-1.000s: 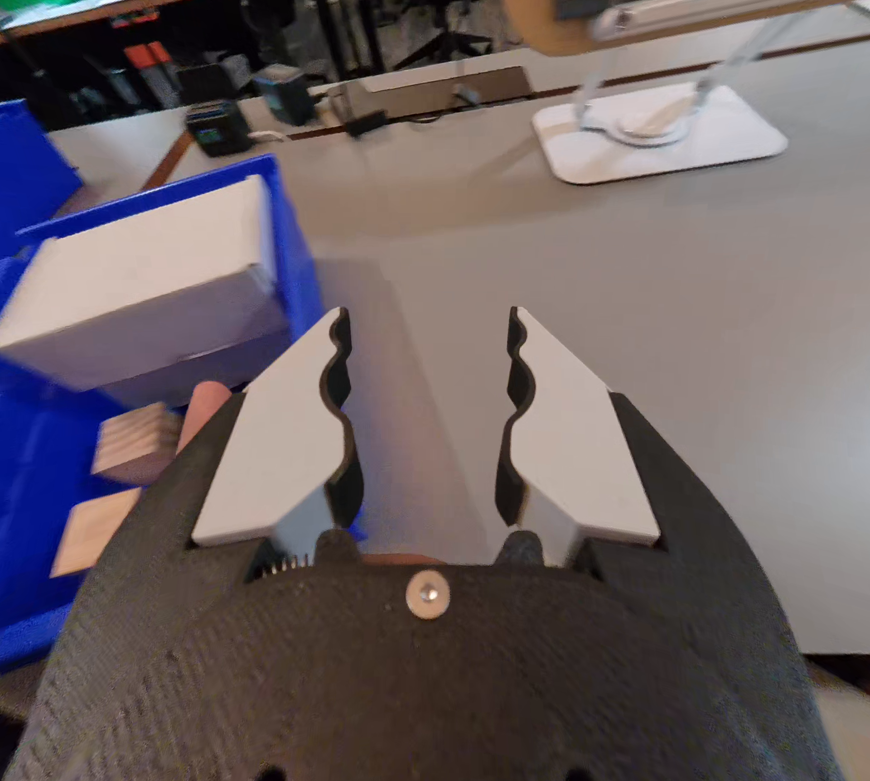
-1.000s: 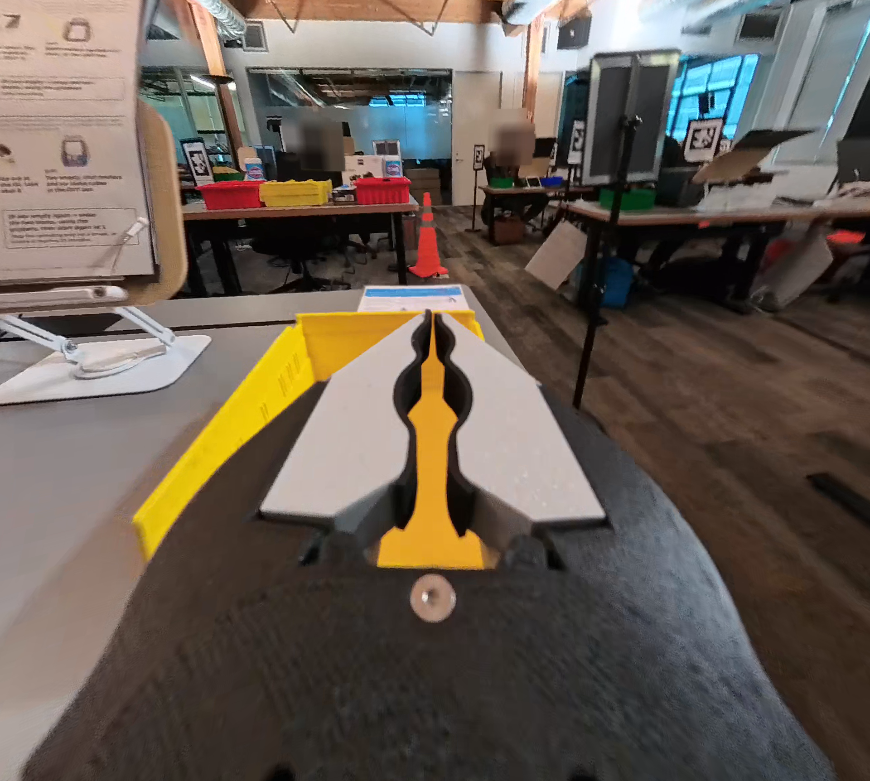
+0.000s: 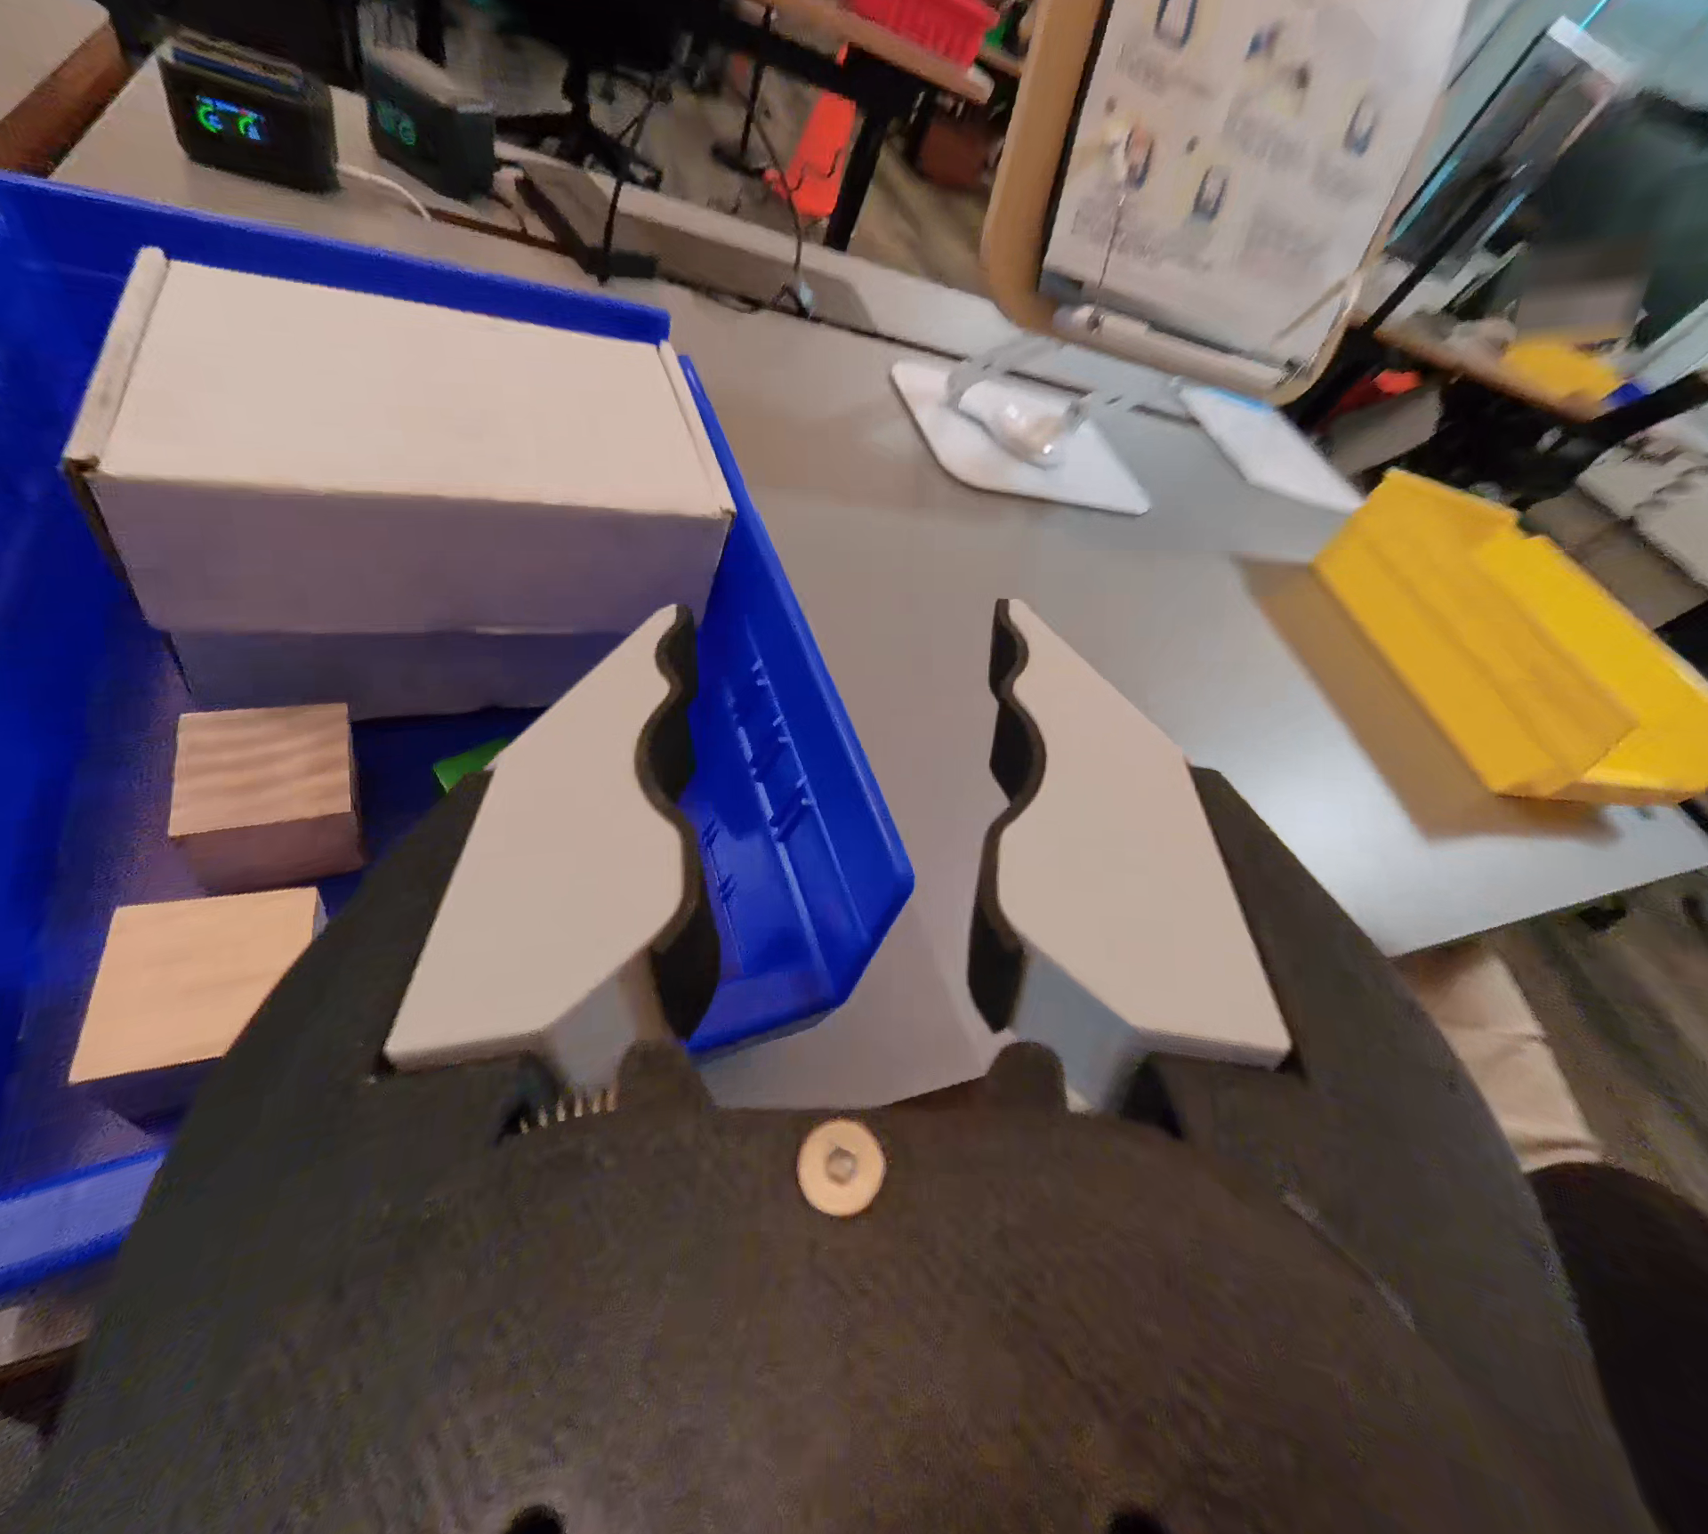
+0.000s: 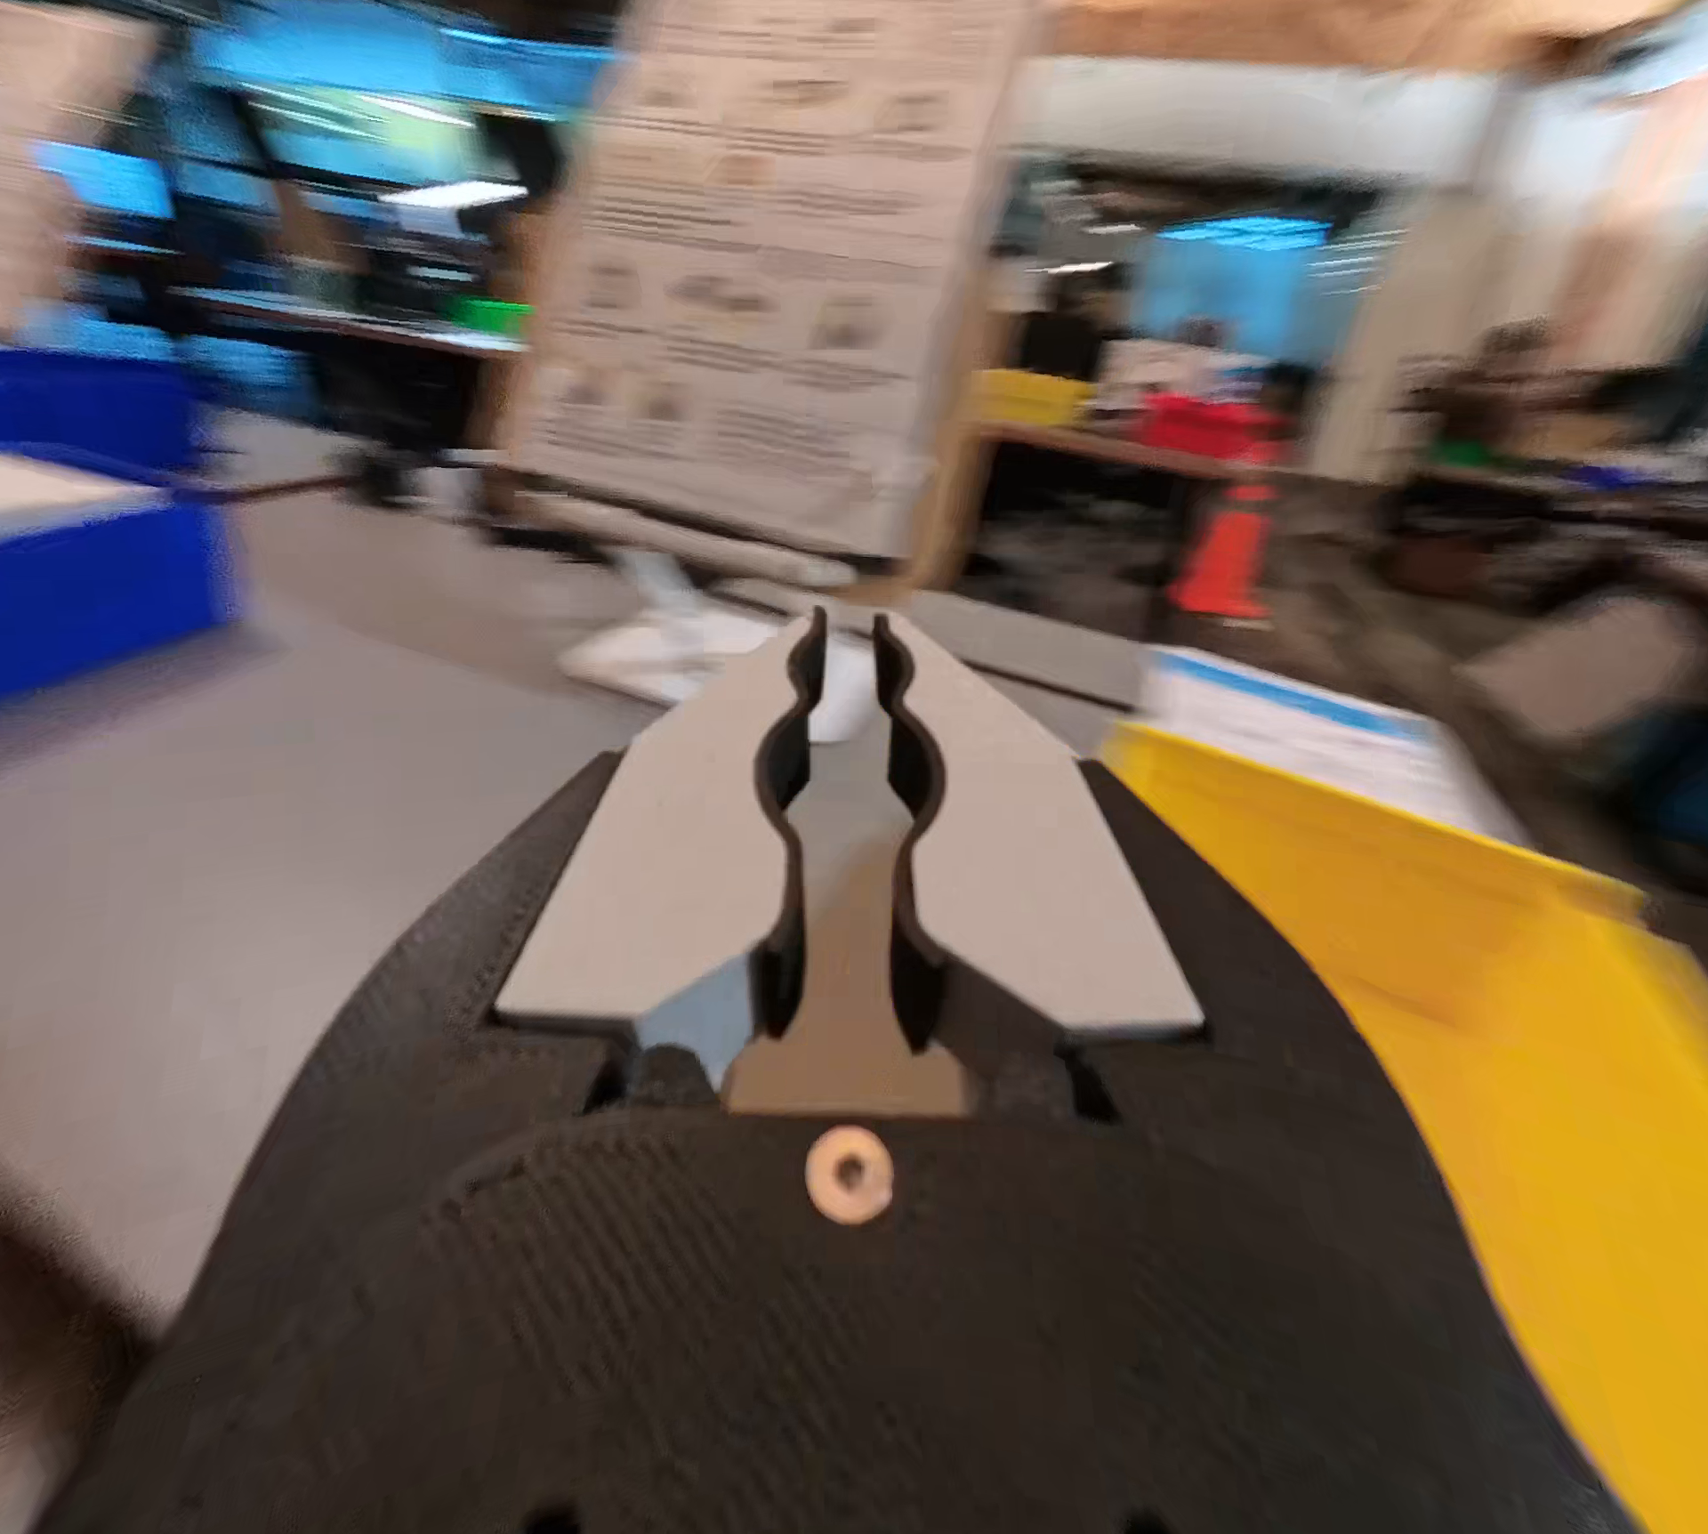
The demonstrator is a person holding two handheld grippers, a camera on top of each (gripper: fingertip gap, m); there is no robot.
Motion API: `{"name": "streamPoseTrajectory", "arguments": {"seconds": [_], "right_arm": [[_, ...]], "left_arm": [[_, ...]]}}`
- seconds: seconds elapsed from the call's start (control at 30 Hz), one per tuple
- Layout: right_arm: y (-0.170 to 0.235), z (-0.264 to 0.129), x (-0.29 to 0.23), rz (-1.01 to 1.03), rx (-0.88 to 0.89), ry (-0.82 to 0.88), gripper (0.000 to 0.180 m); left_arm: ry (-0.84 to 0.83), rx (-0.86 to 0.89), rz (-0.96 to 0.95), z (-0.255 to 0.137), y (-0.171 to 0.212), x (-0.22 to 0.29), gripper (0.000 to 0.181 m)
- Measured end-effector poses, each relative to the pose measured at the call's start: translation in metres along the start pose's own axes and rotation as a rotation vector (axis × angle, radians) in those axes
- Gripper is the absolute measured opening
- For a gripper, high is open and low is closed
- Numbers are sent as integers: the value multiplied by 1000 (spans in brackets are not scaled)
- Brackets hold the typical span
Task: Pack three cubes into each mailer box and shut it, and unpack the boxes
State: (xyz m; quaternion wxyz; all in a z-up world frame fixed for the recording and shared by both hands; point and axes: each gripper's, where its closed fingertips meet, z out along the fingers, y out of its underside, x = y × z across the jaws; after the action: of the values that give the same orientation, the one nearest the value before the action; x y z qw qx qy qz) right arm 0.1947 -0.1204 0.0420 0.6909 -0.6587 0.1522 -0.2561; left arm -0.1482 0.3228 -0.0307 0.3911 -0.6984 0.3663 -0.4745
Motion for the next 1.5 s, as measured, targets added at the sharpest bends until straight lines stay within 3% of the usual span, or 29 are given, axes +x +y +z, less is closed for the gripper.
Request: {"name": "streamPoseTrajectory", "arguments": {"seconds": [0.03, 0.13, 0.23, 0.4, 0.5, 0.63, 0.73, 0.8, 0.97, 1.13, 1.2, 1.23, 1.3, 1.33, 1.5], "right_arm": [[4, 13, -48, 51, 7, -165, 9], [42, 35, -161, 156, -37, -467, 7], [85, 37, -223, 163, -168, -638, 4], [83, 47, -219, 432, -144, -690, 6], [92, 54, -202, 597, -170, -679, 10], [104, 60, -192, 611, -193, -630, 10], [106, 60, -201, 531, -223, -662, 10], [109, 59, -209, 459, -238, -681, 10], [113, 54, -226, 407, -266, -743, 10], [102, 51, -221, 501, -233, -744, 11], [101, 50, -221, 495, -229, -744, 12], [101, 50, -222, 466, -228, -738, 12], [99, 49, -227, 377, -225, -731, 14], [97, 48, -229, 334, -222, -730, 14], [74, 36, -229, 254, -138, -759, 14]], "left_arm": [[4, 18, -16, -3, -4, -3, 62], [-57, -20, 52, 1, -4, -22, 89], [-107, -141, 261, 19, -9, -37, 118], [-134, -564, 730, 70, -26, -73, 125], [-66, -911, 819, 93, -14, -98, 124], [55, -1177, 951, 117, 0, -114, 144], [63, -1323, 1006, 119, 15, -127, 133], [69, -1342, 1067, 118, 18, -132, 139], [78, -1297, 1148, 102, -1, -125, 133], [70, -1141, 1264, 89, -43, -56, 128], [125, -1019, 1379, 92, -58, -5, 9], [167, -903, 1440, 99, -66, 25, 0], [334, -819, 1411, 101, -54, 84, 0], [379, -829, 1393, 104, -44, 103, 15], [292, -899, 1478, 153, -1, 109, 51]]}}
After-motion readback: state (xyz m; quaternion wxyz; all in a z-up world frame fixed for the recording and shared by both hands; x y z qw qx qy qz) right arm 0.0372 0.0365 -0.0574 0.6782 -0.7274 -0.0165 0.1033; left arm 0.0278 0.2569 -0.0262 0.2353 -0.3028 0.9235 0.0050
